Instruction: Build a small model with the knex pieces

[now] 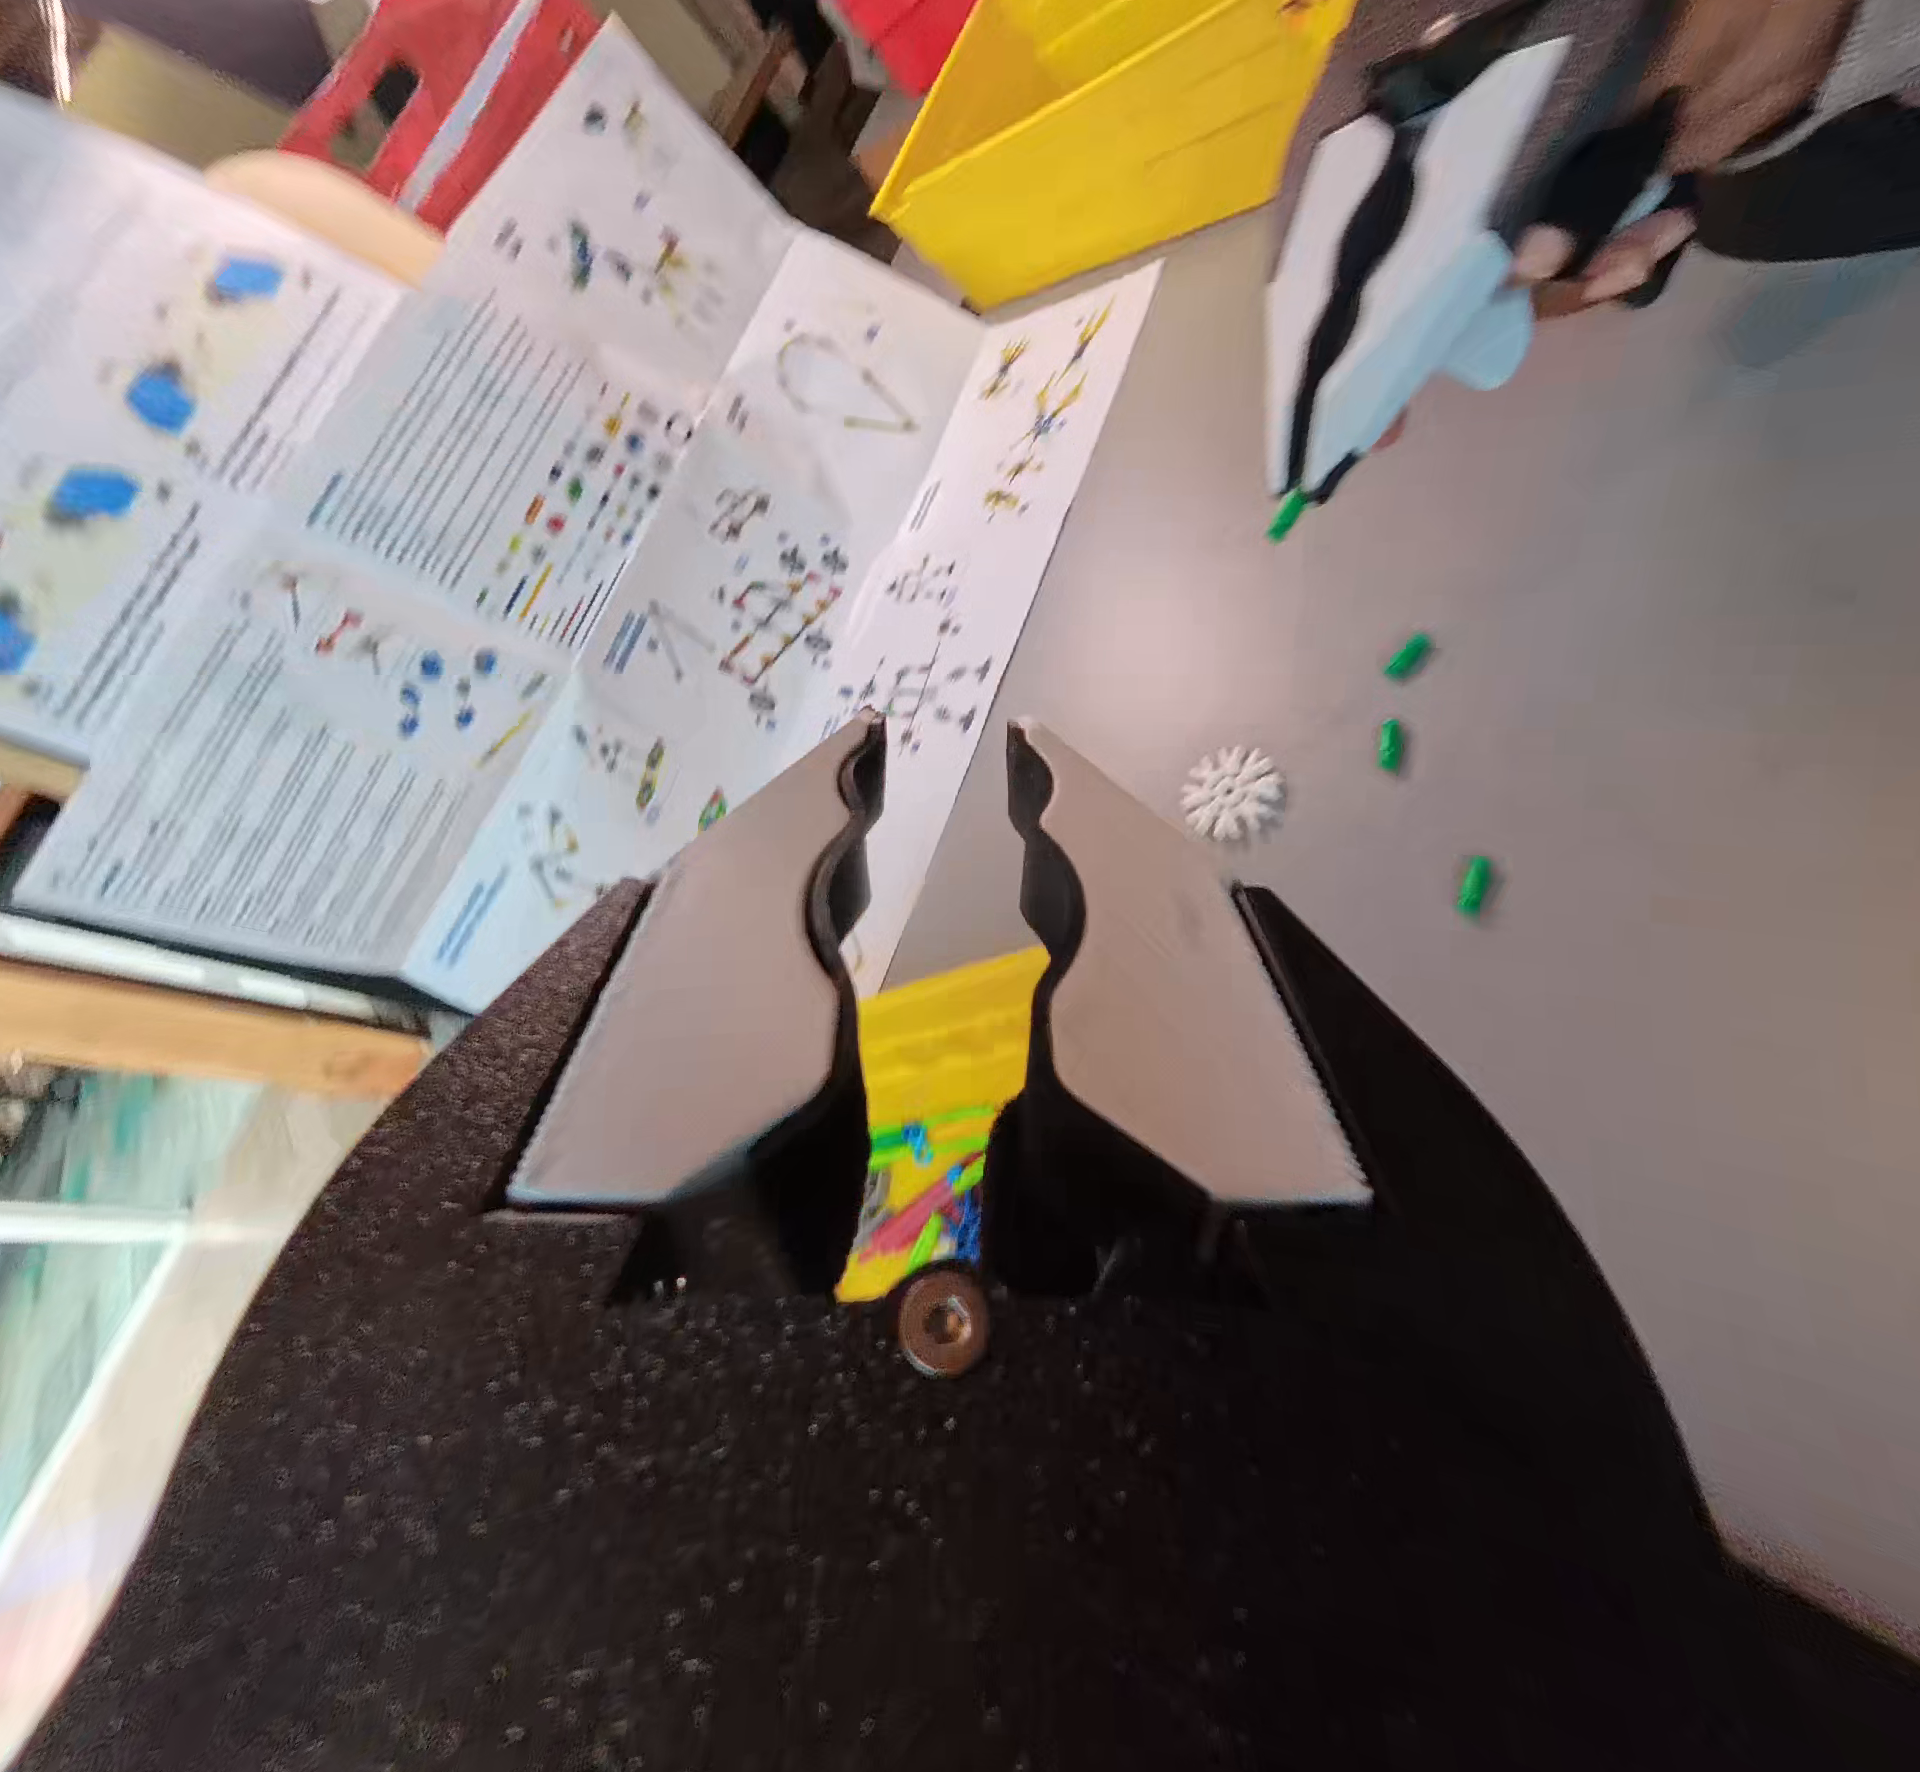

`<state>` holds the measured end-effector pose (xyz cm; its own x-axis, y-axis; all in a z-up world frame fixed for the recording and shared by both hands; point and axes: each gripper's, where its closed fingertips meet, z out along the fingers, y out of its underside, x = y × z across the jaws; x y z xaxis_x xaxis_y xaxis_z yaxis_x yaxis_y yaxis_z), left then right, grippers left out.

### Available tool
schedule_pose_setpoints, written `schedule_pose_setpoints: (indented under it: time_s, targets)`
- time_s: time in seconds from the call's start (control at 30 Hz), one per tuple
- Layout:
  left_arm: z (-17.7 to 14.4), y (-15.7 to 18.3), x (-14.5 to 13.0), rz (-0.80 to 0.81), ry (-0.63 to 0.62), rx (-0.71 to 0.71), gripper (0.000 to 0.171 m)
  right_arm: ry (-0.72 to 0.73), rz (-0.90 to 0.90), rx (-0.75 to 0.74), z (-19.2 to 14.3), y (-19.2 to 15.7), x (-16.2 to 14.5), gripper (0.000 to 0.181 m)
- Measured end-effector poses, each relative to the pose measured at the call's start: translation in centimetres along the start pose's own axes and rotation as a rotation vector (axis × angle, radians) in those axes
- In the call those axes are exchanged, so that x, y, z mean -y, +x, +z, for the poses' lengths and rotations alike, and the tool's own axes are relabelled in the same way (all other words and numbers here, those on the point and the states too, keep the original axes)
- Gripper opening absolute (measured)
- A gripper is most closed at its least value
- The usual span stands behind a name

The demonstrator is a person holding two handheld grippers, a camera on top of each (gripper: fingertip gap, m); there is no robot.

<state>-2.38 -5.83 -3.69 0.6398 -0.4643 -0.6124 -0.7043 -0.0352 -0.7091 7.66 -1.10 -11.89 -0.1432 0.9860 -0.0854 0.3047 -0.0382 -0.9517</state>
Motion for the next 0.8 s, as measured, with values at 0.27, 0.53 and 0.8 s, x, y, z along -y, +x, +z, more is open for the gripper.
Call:
schedule_pose_setpoints:
  time_s: [0.27, 0.53, 0.8]
  targets:
    - [-3.1, -8.6, -19.2, -0.348, -0.610, -0.144, 0.024, -0.489, -0.188, -0.180, -0.6, 4.3, -8.8, 0.005]
    - [-4.5, -6.3, -28.6, -0.301, -1.045, -0.369, 0.023, -0.550, -0.215, -0.188, -0.8, 4.5, -10.2, 0.005]
    - [-4.2, -6.5, -31.5, -0.255, -1.195, -0.463, 0.021, -0.504, -0.206, -0.187, -0.7, 4.3, -9.6, 0.013]
